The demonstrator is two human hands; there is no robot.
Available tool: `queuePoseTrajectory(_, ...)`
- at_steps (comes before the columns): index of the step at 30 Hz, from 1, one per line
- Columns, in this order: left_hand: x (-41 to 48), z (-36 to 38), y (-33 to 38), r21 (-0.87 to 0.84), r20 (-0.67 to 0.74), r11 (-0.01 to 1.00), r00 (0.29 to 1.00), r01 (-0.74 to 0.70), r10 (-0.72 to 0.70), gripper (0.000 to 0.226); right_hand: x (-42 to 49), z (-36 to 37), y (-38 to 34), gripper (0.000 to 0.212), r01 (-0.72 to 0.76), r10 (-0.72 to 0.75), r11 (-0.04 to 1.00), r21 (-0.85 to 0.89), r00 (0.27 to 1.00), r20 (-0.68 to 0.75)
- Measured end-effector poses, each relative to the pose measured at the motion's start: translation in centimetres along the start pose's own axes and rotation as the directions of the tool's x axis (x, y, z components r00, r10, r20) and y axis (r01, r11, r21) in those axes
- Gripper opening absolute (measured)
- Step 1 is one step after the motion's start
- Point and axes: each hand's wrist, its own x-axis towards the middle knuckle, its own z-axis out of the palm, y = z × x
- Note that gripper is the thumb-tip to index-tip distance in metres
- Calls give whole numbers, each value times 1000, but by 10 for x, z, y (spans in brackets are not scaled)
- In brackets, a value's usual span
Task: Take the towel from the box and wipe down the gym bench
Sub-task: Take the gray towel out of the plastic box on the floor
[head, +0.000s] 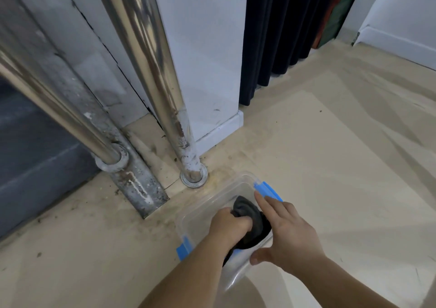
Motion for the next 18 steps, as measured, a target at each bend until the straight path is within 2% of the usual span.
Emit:
queuePoseTrajectory(2,-19,-13,15,-120,-18,993,1000,-13,10,34,-2,-10,-1,148,-4,6,999,-40,999,49)
queuePoseTrajectory(4,-50,-29,33,-136,-56,987,996,-81,74,18,-7,-23,-7,147,-38,29,997,69,992,121)
queuePoseTrajectory(5,-68,-38,41,-141,-80,984,992,-111,101,15,-9,-31,-10,139,-71,49,985,156,989,140)
queuePoseTrajectory(6,-90,-48,50,-134,-89,982,989,-133,122,19,-14,-44,-15,122,-117,82,955,271,987,138)
queuePoseTrajectory(7,-115,-58,61,-123,-94,981,985,-153,142,23,-20,-60,-21,95,-190,146,896,401,980,139)
queuePoseTrajectory(8,-143,-69,73,-113,-98,978,982,-174,163,25,-29,-83,-30,61,-278,239,793,542,961,143)
queuePoseTrajectory(9,-172,-80,85,-119,-92,974,979,-193,183,27,-40,-109,-39,31,-369,349,638,676,921,173)
queuePoseTrajectory(10,-203,-90,98,-123,-82,970,977,-208,199,26,-52,-139,-49,19,-422,420,476,771,880,223)
queuePoseTrajectory(12,-268,-109,128,-144,-59,965,976,-217,211,24,-83,-207,-71,31,-473,449,195,859,822,351)
queuePoseTrajectory(15,-375,-139,176,-207,35,945,964,-252,264,23,-144,-311,-111,54,-508,279,68,859,836,472)
queuePoseTrajectory(18,-480,-167,218,-223,147,939,943,-261,298,27,-219,-403,-148,67,-543,132,-69,837,827,547)
